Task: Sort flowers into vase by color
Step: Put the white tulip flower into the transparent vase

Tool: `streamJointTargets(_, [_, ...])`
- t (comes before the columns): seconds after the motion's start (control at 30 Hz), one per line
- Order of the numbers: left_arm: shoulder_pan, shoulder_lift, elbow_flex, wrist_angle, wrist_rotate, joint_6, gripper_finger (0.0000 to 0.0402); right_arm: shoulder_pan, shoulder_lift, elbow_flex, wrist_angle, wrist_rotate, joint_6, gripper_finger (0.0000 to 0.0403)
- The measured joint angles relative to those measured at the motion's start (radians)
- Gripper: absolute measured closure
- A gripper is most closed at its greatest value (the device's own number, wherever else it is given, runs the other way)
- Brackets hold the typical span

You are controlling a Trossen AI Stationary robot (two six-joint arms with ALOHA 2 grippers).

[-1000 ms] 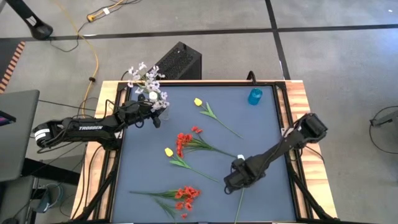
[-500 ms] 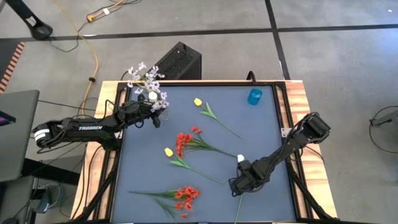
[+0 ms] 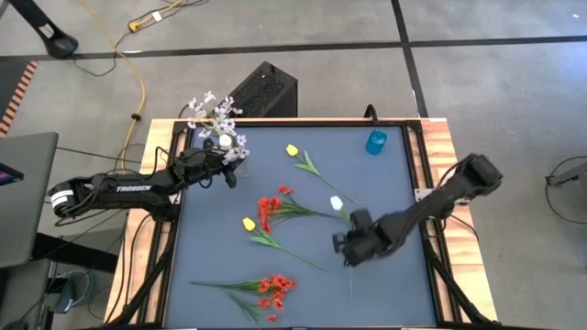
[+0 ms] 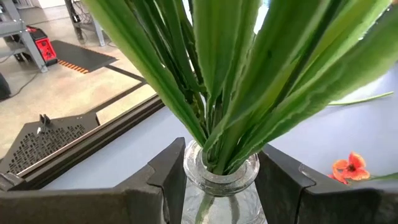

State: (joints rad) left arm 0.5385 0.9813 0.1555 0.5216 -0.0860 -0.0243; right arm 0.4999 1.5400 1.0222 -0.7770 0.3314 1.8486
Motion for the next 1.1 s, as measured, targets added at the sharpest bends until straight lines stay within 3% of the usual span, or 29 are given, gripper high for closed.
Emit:
streamJointTargets(0.23, [0.000,0.000,0.000,-0.001,-0.001,-0.036,0.0260,-0.147,-0.250,0.002,0.091,0.343,-0.268,0.0386])
streamJointTargets(0.37, [0.000,0.000,0.000,-0.001,0.000,-0.045,0.0260,-0.227,-0.321,0.002,0.310,0.515,-0.648,0.0386])
streamJointTargets(0.47, [0.000,0.000,0.000,-0.002,0.013,-0.045,0.0260,-0.328,-0.325,0.002,0.553,0.538,-1.021,0.0386])
streamJointTargets(0.53, [0.000,0.000,0.000,-0.007,0.013,-0.052,0.0260,-0.427,-0.315,0.002,0.693,0.421,-1.228,0.0386])
streamJointTargets(0.67, [0.000,-0.001,0.000,-0.014,0.014,-0.094,0.0260,-0.680,-0.271,0.003,0.899,0.003,-1.444,0.0386])
streamJointTargets(0.8, [0.000,-0.001,0.001,-0.015,0.014,-0.162,0.0260,-0.897,-0.190,0.003,1.120,-0.312,-1.542,0.0386])
streamJointTargets(0.9, [0.000,-0.001,0.001,-0.017,0.007,-0.188,0.0260,-0.992,-0.083,0.003,1.359,-0.565,-1.547,0.0386])
streamJointTargets(0.97, [0.000,-0.001,0.001,-0.021,-0.002,-0.200,0.0260,-1.012,0.003,0.003,1.532,-0.672,-1.548,0.0386])
streamJointTargets(1.1, [0.000,-0.001,0.001,-0.023,-0.002,-0.202,0.0260,-1.011,0.169,0.020,1.838,-0.729,-1.525,0.0386])
